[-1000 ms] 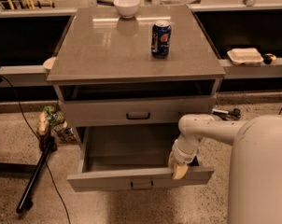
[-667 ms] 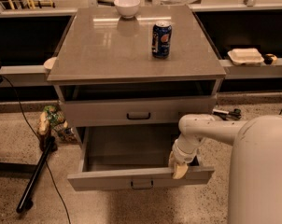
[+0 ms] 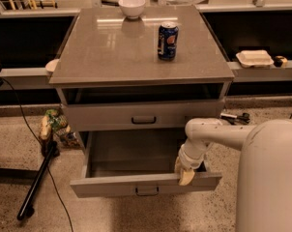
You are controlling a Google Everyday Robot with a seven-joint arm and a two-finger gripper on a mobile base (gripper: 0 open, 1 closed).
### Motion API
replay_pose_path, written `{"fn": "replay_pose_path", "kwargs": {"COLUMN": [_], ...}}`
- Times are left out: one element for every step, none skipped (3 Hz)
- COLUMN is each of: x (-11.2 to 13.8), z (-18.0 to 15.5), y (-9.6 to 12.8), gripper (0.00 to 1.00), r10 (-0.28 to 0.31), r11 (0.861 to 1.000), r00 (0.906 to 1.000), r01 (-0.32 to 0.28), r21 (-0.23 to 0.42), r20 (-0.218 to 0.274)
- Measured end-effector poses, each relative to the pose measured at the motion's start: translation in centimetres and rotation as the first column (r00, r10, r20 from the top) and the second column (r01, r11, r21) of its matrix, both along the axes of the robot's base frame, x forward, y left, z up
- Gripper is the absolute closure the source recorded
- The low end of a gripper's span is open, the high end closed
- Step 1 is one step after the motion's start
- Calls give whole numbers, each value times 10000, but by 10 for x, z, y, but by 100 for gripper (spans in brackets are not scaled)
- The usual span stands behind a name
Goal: Open middle drawer
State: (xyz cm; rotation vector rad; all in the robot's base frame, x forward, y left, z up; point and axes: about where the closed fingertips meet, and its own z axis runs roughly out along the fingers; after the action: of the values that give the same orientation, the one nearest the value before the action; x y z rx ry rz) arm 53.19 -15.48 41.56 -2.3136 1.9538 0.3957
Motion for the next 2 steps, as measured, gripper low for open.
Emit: {"fn": "replay_pose_path", "kwargs": {"x": [0, -1], "z": [0, 1], "y": [0, 1], "gripper": [35, 11], "r10": [0, 306], "r11": [10000, 9995], "r00": [10000, 9995], "r01": [0, -306], "r21": [0, 10], "r20": [0, -41]}}
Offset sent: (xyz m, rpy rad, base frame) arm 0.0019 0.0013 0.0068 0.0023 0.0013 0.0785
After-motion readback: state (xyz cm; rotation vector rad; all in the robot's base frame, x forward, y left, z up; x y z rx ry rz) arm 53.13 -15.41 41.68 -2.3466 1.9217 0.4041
